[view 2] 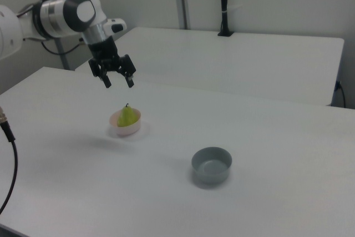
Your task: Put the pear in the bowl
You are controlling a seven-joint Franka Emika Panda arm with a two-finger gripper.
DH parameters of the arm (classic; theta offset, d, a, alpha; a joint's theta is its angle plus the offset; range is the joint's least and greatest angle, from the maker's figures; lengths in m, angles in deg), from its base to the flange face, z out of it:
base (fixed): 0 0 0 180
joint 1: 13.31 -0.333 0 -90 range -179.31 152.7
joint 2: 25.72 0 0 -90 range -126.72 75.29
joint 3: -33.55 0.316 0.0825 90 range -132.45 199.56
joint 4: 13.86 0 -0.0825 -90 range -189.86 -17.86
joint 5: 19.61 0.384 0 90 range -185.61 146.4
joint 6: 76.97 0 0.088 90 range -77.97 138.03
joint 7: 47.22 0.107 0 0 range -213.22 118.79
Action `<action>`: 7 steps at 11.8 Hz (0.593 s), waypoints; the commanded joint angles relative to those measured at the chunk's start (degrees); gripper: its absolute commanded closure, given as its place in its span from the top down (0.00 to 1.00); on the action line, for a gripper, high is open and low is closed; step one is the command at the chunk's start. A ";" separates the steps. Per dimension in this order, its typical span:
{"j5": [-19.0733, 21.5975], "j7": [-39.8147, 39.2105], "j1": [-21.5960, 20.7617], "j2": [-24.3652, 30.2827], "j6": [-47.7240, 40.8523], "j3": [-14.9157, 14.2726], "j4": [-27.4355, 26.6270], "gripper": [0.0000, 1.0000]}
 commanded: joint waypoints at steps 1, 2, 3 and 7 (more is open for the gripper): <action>4.21 -3.04 4.54 7.96 -5.68 -0.27 -2.04 1.00; 6.85 -5.59 6.22 10.16 -7.96 -0.36 -2.21 1.00; 8.79 -6.66 7.89 12.27 -9.72 -0.36 -2.65 1.00; 9.60 -7.46 10.19 16.06 -12.19 -0.62 -3.80 1.00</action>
